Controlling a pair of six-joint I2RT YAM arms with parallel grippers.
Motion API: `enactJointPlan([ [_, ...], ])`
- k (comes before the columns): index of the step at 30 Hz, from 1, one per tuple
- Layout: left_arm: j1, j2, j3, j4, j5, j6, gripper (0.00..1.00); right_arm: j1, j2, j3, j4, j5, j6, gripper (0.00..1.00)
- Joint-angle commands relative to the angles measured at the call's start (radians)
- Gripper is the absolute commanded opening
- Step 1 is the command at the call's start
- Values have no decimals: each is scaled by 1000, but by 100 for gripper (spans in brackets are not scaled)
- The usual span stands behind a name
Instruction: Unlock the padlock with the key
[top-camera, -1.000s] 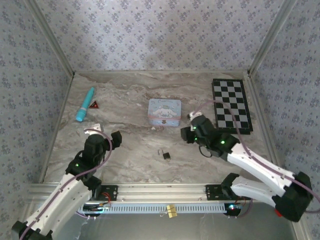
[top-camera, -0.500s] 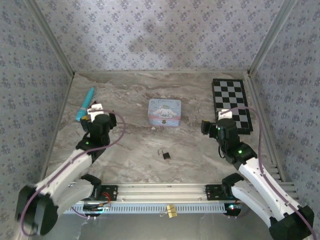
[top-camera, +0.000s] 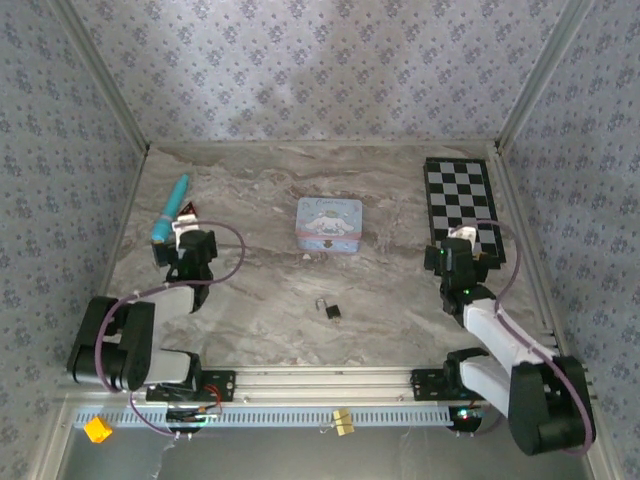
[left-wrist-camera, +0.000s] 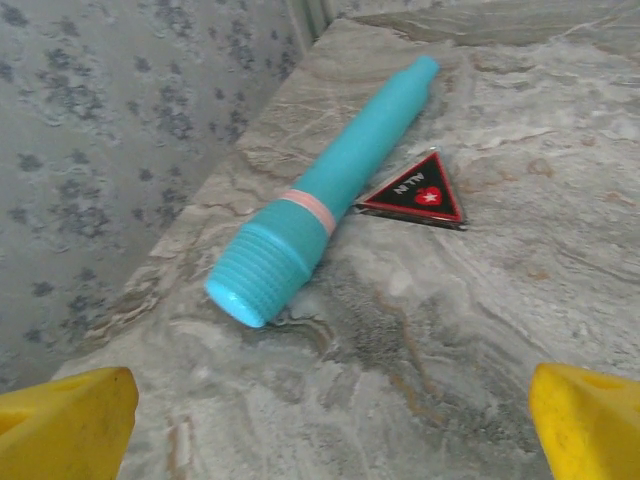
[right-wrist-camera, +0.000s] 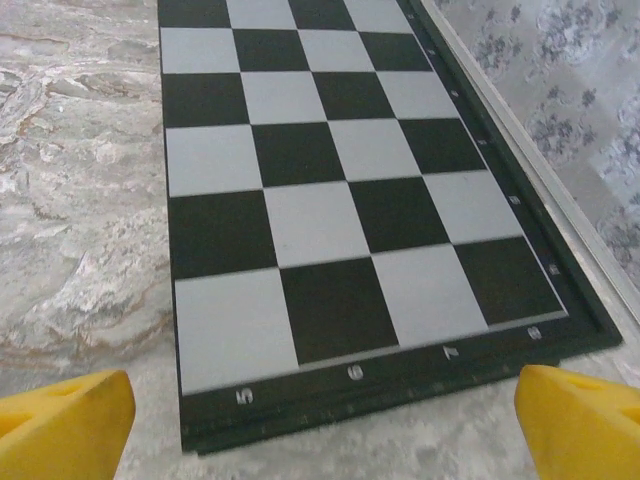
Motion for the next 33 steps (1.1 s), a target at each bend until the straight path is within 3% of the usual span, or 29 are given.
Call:
enactJointPlan([
  [1, 15, 70, -15, 242, 156, 53, 100, -2, 98, 9, 215, -9, -109, 99],
  [3, 17, 157, -10, 359, 164, 84, 100, -6, 164, 10, 312, -48, -151, 99],
  [5, 57, 108, 23, 188, 240, 28, 100, -17, 234, 5, 409, -112, -182, 99],
  [8, 103, 203, -1, 342, 288, 2, 100, -28, 294, 13, 491, -205, -241, 99],
  [10, 118, 171, 39, 204, 336, -15, 100, -53, 318, 15, 549, -284, -249, 99],
  [12, 128, 197, 28, 277, 341, -12, 100, -111, 343, 2, 594, -422, -223, 99],
  [17, 135, 182, 38, 225, 350, -24, 100, -180, 485, -11, 749, -459, -145, 99],
  [19, 136, 182, 39, 223, 351, -24, 100, -182, 474, 36, 644, -446, -136, 99],
  [33, 136, 182, 38, 228, 351, -25, 100, -190, 476, 35, 651, -411, -119, 99],
])
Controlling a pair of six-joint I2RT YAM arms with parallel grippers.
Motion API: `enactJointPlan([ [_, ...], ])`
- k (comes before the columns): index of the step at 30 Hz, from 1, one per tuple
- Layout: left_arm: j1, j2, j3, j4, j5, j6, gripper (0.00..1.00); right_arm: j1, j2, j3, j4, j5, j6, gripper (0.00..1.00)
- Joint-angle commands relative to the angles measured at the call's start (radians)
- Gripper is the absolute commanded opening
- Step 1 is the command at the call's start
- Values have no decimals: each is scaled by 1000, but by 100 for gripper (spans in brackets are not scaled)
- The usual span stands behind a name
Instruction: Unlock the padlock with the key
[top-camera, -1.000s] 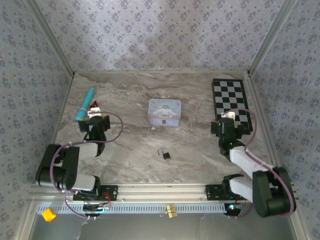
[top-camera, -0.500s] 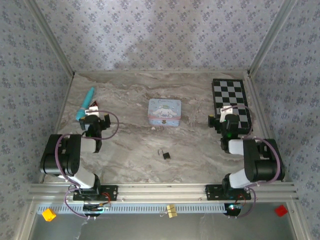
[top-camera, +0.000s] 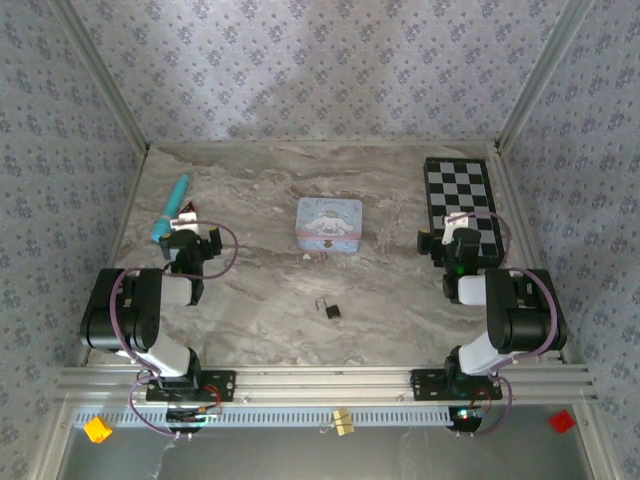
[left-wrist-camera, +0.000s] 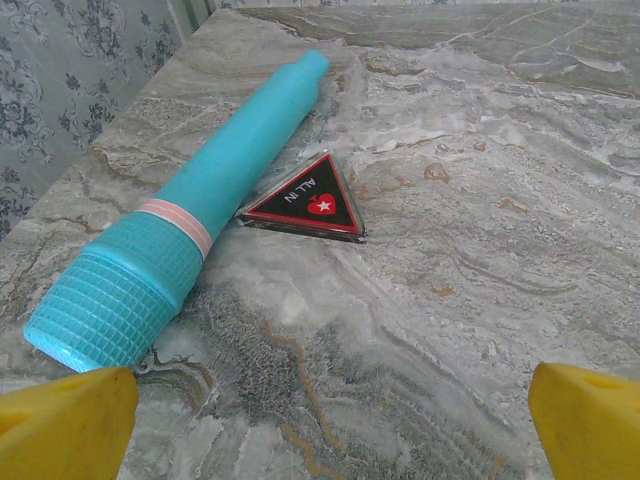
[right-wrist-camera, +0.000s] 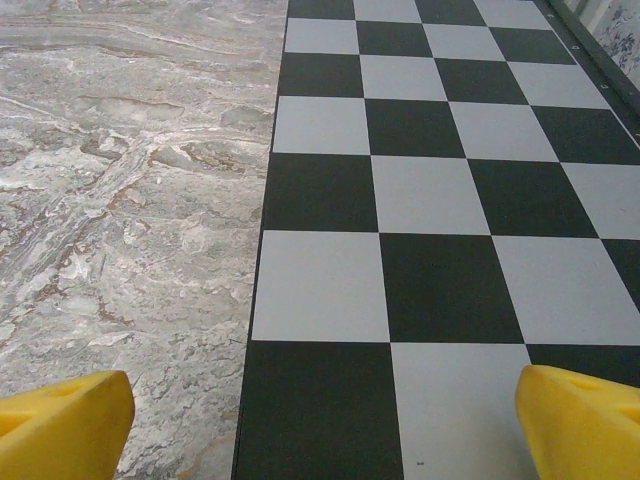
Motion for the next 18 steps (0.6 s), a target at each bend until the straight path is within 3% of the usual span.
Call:
enactJointPlan([
  [1, 7, -6, 24, 14, 18, -11, 100, 2, -1, 22, 17, 5, 15, 99],
  [18, 8, -6, 24, 14, 18, -11, 100, 1, -1, 24, 11, 5, 17, 99],
])
